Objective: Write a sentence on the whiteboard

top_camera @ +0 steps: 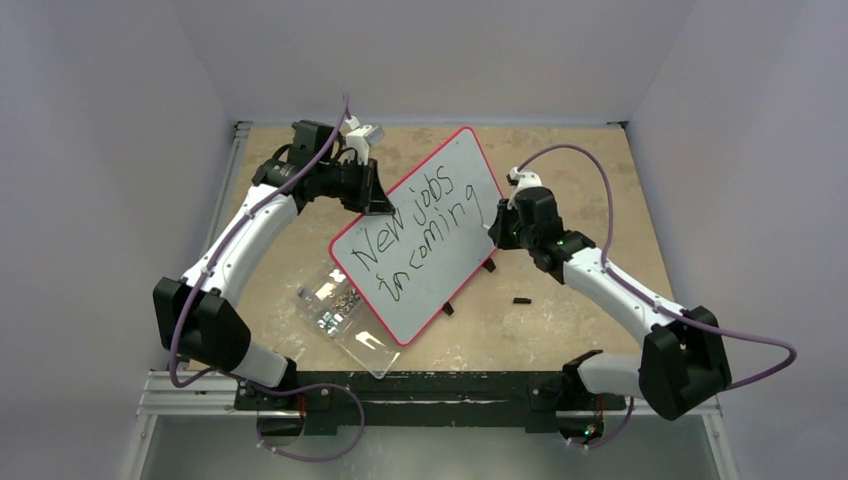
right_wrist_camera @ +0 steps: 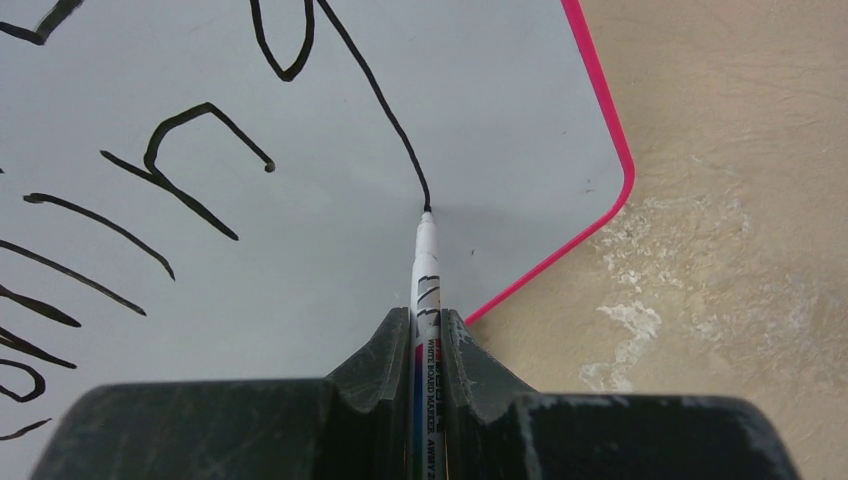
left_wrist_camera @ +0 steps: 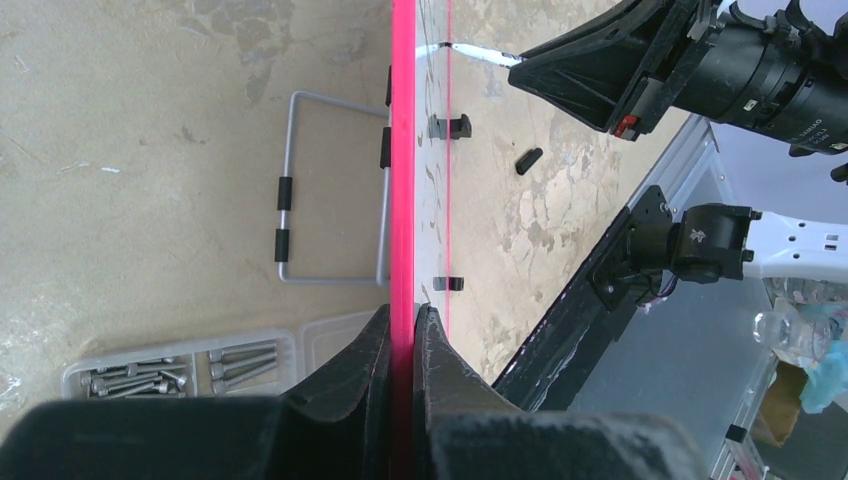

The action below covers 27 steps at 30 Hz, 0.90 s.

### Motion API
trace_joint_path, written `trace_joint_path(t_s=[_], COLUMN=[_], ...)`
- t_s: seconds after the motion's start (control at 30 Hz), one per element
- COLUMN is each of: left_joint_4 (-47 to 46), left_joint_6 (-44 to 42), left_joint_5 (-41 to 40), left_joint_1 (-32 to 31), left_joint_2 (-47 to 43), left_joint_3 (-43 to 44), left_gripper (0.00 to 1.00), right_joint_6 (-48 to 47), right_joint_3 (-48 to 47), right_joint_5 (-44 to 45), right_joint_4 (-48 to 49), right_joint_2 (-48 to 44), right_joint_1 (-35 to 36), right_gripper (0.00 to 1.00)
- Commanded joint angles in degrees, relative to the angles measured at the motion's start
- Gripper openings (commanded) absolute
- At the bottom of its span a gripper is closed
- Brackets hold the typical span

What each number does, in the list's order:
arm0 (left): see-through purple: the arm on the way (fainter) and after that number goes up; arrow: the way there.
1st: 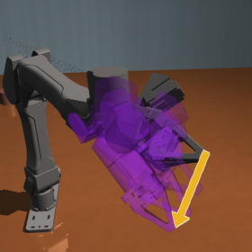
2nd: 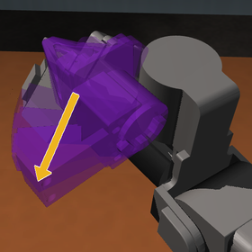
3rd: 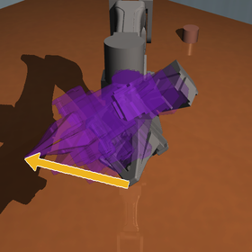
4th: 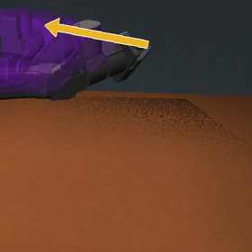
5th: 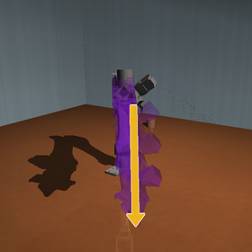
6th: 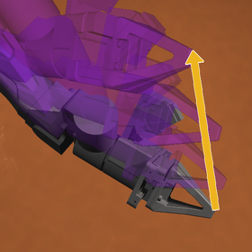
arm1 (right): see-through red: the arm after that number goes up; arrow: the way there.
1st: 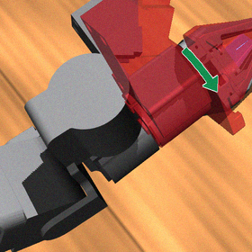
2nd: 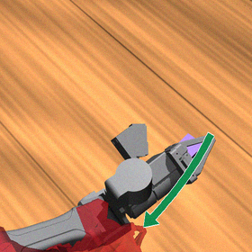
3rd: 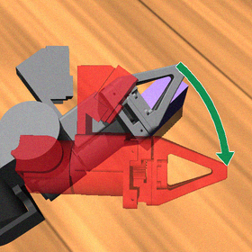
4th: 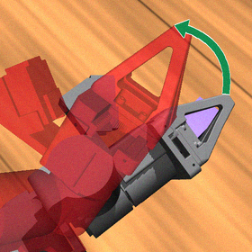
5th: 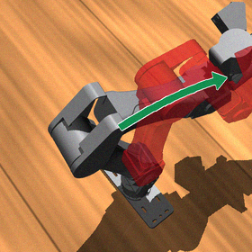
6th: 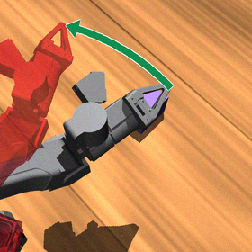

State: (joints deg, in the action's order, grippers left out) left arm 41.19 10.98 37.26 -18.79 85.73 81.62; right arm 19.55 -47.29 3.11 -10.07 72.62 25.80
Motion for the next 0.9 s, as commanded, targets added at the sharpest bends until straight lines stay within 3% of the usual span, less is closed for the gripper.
trace_joint_path(t_s=[0.0,0.37,0.87], left_joint_4=[-2.7,-2.6,-2.6], left_joint_6=[-5.4,-5.4,-5.4], left_joint_5=[-2.5,-2.6,-2.6], left_joint_1=[-0.2,-0.2,-0.2], left_joint_2=[-2.5,-2.7,-2.5], left_joint_3=[0.9,0.9,0.9], left_gripper=[0.00,0.00,0.00], right_joint_6=[2.5,4.1,3.0], right_joint_3=[1.2,-0.2,-5.9], right_joint_5=[-6.7,-12.1,-12.7], right_joint_4=[0.8,1.7,-0.1], right_joint_2=[-0.7,-1.6,-3.8], right_joint_1=[0.4,0.5,0.4], right_gripper=[0.00,0.00,0.00])
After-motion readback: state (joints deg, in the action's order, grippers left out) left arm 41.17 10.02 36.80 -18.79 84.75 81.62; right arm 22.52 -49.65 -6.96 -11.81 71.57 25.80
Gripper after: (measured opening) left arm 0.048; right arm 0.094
